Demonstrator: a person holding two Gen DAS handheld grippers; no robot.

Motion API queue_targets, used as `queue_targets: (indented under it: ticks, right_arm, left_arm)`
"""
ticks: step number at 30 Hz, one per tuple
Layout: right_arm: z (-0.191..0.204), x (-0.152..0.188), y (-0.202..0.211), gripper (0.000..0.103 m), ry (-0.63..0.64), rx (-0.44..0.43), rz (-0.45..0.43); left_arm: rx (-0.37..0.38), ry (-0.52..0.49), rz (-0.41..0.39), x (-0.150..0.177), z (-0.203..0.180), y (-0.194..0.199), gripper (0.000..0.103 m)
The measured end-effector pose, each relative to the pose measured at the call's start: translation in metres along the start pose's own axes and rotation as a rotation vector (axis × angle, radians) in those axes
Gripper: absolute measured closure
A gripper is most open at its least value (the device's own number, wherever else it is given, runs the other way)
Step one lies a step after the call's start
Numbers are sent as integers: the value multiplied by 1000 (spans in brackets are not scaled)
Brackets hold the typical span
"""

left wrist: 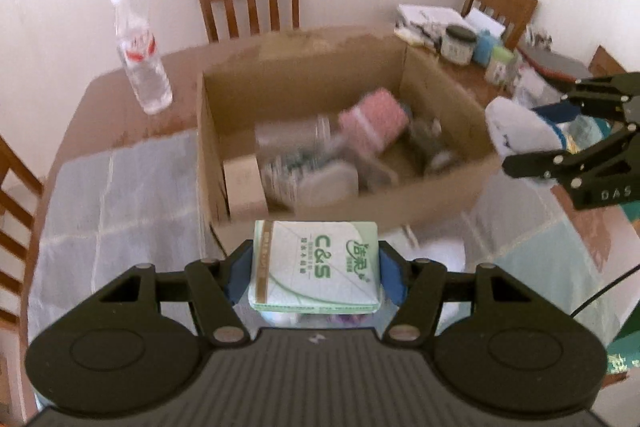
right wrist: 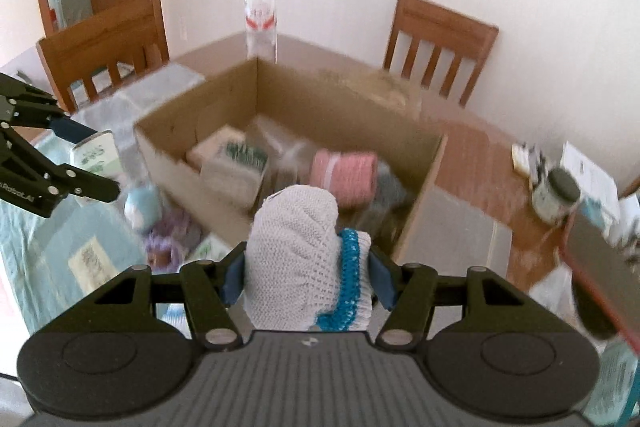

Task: Organize objects
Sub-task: 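Carry the white sock and C&S pack over the box with both tools, then open the right tool to drop the sock in the box while the left drops the C&S pack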

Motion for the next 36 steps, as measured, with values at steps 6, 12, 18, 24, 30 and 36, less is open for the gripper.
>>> queue_targets:
  ticks: [6,12,18,24,30,36]
  right_arm:
    - [-12,-36,-18,32,-28,27,-41]
    - [-18,-48,-31,0,-61,91,-67]
    - [-24,-40,-33,0,-87,117,-45]
    - [-34,-30,-26,0,-120,150,-29]
    - [-41,-18,-21,0,-154,185,-15]
    - [-36,-11,-19,0,-147,192,10]
  left_arm:
    - [-10,-14,-46,-46,4,-16,40]
    - [-19,-24,-53,-85,10,-46,40]
    - [-15,-34,-52,-119,15,-78,40]
    - [-65,-3,-51,-146,29,-113,8]
    - [-71,9,-47,-142,31,-121,2]
    - [-85,-26,-43,-131,27,-107,2]
Point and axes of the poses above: each gripper's, at about its wrist camera, not at the fingertips, and y roughly against the way its jaws point, z to its left, x to its underside, the point moved 7 cm from there along -y, roughly the way its jaws point, and after that the axes turned 1 degree about -z, right-handed, at the moved point
